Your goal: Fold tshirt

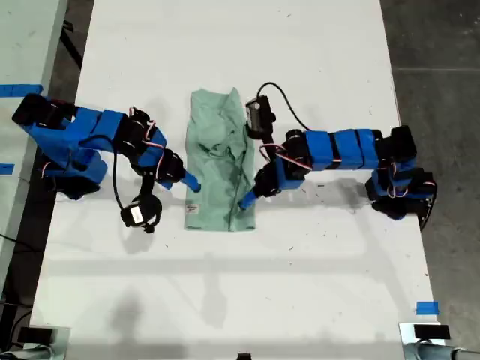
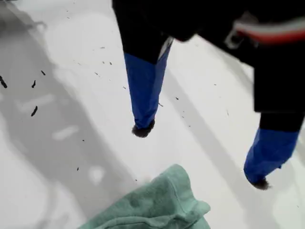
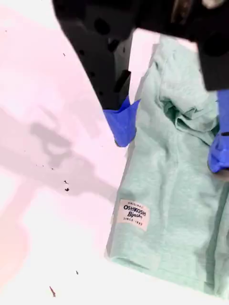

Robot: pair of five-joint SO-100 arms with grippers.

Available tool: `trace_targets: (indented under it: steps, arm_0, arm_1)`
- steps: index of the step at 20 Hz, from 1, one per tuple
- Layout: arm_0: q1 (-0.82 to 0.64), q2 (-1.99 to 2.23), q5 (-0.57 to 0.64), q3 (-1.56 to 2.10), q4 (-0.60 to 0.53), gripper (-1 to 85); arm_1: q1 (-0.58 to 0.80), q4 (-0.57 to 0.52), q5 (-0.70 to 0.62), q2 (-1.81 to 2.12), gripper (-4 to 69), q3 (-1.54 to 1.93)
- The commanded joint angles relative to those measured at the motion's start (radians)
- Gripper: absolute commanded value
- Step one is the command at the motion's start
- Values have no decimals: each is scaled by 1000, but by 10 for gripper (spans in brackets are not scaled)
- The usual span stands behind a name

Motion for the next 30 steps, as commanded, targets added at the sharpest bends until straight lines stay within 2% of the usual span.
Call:
trace_targets:
  steps: [1, 10, 12, 16, 18, 20, 21, 22, 24, 27, 30]
  arm_0:
    - [17, -44, 6, 15, -120, 280]
    - [35, -229, -20, 110, -308, 264]
    - [49, -232, -28, 175, -379, 246]
    - [80, -337, -31, 179, -491, 213]
    - [81, -402, -3, 150, -511, 200]
    - [92, -402, 11, 149, -526, 148]
    - [97, -402, 15, 149, -545, 108]
    - [98, -402, 23, 149, -568, 33]
    - [109, -397, 18, 124, -565, 0]
    - [149, -387, -14, 20, -451, 0]
    - [210, -373, -25, -97, -383, 0]
  arm_1:
    - [-11, -3, 8, -40, 391, -95]
    - [-8, -110, 23, -299, 377, -192]
    - [-6, -133, 26, -333, 372, -202]
    - [-12, -170, 32, -405, 342, -219]
    - [-25, -186, 34, -430, 319, -224]
    - [-40, -212, 25, -449, 248, -227]
    - [-48, -224, 29, -460, 158, -229]
    - [-54, -225, 48, -468, 13, -230]
    - [-66, -235, 48, -474, -15, -236]
    - [-83, -235, 49, -456, -15, -252]
    - [-112, -204, 52, -376, -14, -256]
